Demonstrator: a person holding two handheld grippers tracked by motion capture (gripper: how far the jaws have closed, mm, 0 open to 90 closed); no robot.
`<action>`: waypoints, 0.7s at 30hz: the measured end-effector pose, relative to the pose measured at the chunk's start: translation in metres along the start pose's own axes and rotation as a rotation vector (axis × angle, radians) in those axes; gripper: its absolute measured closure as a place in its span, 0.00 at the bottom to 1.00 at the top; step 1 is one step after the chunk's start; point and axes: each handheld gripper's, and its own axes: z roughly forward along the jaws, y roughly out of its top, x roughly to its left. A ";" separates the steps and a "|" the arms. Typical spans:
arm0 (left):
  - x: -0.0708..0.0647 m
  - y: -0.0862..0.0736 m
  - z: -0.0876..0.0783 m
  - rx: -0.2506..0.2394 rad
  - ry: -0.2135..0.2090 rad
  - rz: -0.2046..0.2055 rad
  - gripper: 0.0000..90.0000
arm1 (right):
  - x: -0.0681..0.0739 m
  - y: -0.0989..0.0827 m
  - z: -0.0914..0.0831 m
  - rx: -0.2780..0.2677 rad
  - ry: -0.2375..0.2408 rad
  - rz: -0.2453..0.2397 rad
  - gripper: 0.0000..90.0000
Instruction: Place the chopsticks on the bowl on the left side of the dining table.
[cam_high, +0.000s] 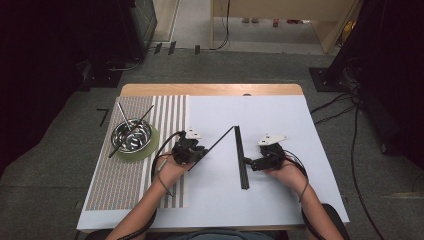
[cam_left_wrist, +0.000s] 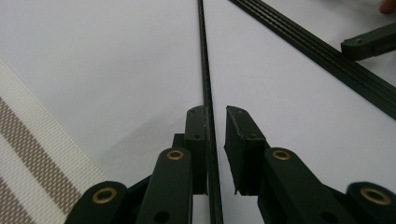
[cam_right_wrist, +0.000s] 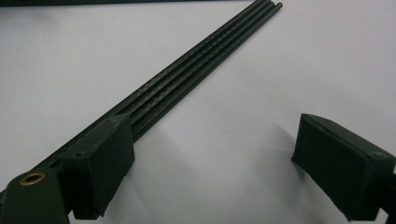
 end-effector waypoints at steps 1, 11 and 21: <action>0.000 0.000 0.003 -0.004 0.005 -0.004 0.89 | 0.000 0.000 0.000 0.001 0.000 0.000 0.13; -0.005 -0.001 0.019 0.009 0.049 0.031 0.89 | 0.000 0.000 0.000 0.001 0.000 0.001 0.13; -0.003 -0.003 0.019 -0.013 0.046 0.021 0.97 | 0.000 0.000 0.000 0.001 0.000 0.000 0.13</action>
